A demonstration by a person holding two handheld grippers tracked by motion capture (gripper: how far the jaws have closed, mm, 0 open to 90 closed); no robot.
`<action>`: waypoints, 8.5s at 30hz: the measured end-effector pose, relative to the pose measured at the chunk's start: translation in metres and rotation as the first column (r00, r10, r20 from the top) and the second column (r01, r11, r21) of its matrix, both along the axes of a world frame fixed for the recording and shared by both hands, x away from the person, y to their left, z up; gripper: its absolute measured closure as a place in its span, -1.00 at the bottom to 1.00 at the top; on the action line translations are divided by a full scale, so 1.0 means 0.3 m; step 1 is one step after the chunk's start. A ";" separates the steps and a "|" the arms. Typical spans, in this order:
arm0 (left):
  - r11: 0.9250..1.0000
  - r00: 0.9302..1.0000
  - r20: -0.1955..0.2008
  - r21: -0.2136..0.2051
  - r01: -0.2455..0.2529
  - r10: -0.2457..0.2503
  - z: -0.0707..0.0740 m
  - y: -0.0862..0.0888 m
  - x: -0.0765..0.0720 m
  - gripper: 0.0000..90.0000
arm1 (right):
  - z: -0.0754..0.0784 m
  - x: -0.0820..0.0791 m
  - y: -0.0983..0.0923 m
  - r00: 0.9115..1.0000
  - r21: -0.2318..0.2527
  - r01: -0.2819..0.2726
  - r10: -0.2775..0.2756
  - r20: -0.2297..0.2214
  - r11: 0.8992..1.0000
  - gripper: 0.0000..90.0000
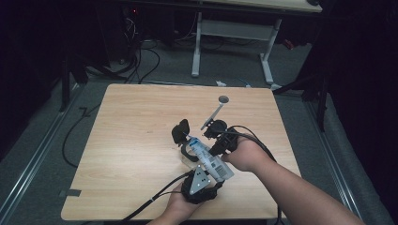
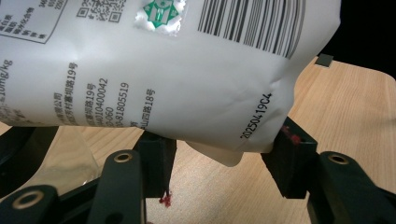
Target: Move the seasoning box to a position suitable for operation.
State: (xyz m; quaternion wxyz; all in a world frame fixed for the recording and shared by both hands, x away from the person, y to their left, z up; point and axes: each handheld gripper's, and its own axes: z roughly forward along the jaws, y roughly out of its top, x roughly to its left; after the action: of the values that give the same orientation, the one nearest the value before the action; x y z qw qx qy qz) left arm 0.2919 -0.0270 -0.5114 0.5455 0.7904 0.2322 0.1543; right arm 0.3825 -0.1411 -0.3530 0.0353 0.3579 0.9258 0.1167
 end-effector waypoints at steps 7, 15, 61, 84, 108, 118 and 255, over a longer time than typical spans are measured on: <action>1.000 1.000 0.002 -0.010 0.000 0.000 0.007 0.000 0.001 0.07 | 0.007 0.001 0.004 1.000 -0.008 -0.026 0.026 0.008 1.000 1.00; 1.000 1.000 0.000 -0.020 0.004 -0.004 0.013 -0.002 0.003 0.03 | 0.014 0.005 0.014 0.999 -0.012 -0.052 0.052 0.016 0.999 1.00; 1.000 0.999 0.049 -0.028 -0.004 0.005 0.036 -0.013 -0.004 0.09 | 0.035 0.011 0.020 0.998 -0.017 -0.047 0.048 0.034 0.999 1.00; 0.999 0.998 0.064 -0.032 -0.015 0.017 0.044 -0.009 -0.002 0.12 | 0.040 0.017 0.043 0.998 -0.020 -0.060 0.061 0.036 0.998 1.00; 0.999 0.997 0.070 -0.030 -0.016 0.018 0.044 -0.011 -0.003 0.14 | 0.043 0.020 0.034 0.998 -0.013 -0.056 0.056 0.031 0.998 1.00; 0.999 0.996 0.082 -0.026 -0.022 0.024 0.043 -0.018 -0.005 0.15 | 0.043 0.024 0.028 0.998 -0.001 -0.052 0.052 0.019 0.999 1.00; 0.997 0.991 0.124 -0.062 -0.037 0.044 0.085 -0.019 0.004 0.20 | 0.073 0.042 0.054 0.995 -0.019 -0.087 0.088 0.045 0.996 1.00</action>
State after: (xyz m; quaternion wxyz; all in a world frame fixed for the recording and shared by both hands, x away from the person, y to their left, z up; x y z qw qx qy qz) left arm 0.2933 -0.0327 -0.4858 0.5789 0.7578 0.2181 0.2075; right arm 0.3952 -0.1248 -0.3312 0.0544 0.3140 0.9405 0.1183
